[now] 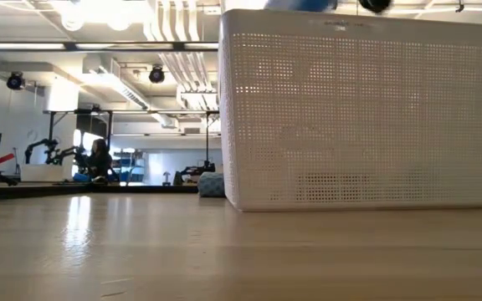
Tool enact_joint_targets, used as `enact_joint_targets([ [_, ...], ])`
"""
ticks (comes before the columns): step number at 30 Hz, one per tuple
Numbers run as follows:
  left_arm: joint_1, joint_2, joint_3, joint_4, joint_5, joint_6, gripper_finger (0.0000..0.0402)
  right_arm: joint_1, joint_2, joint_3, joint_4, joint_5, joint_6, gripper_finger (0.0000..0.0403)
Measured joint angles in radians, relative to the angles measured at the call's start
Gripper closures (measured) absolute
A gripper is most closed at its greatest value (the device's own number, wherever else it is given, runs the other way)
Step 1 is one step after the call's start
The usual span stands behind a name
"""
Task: Pick & place medical supplies in basket/bin
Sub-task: Put the blue first aid kit into the white bin, then move the white bin to the center of the table
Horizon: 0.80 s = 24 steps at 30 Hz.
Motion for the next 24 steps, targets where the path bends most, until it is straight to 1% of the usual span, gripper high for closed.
enact_joint_targets([
  [2,0.0,0.002,0.0,-0.001,0.0,0.0,0.0173,-0.084,-0.016,-0.001,-0.173,-0.045,0.053,0.0207],
  [3,0.0,0.003,0.0,-0.001,0.001,-0.002,0.0173,-0.123,-0.017,-0.003,-0.243,-0.087,0.086,0.0195],
  [5,0.002,0.003,0.0,0.0,0.001,-0.004,0.0173,-0.179,-0.014,-0.009,-0.328,-0.162,0.122,0.0171],
  [7,0.008,0.003,0.0,0.0,0.001,-0.004,0.0173,-0.191,-0.016,-0.011,-0.338,-0.166,0.12,0.015],
  [9,0.012,0.003,0.0,0.0,0.001,-0.004,0.0173,-0.189,-0.029,-0.01,-0.337,-0.132,0.11,0.0133],
  [13,0.026,0.003,-0.008,-0.009,0.001,-0.004,0.0173,-0.185,-0.047,-0.01,-0.351,-0.118,0.087,0.0115],
  [16,0.026,0.004,-0.009,-0.008,0.008,-0.005,0.0173,-0.148,-0.076,-0.009,-0.35,-0.116,0.039,0.0107],
  [19,0.031,0.004,-0.004,-0.008,-0.004,0.006,0.0173,-0.072,-0.102,-0.006,-0.344,-0.116,-0.044,0.0102],
  [22,0.075,0.0,0.006,-0.003,-0.022,0.042,0.0173,0.046,-0.129,-0.006,-0.308,-0.086,-0.141,0.0099],
  [23,0.095,-0.003,0.006,0.0,-0.015,0.059,0.0173,0.093,-0.136,-0.006,-0.293,-0.075,-0.176,0.0099],
  [24,0.12,-0.006,0.007,0.005,0.016,0.079,0.0173,0.142,-0.142,-0.006,-0.278,-0.061,-0.211,0.0099],
])
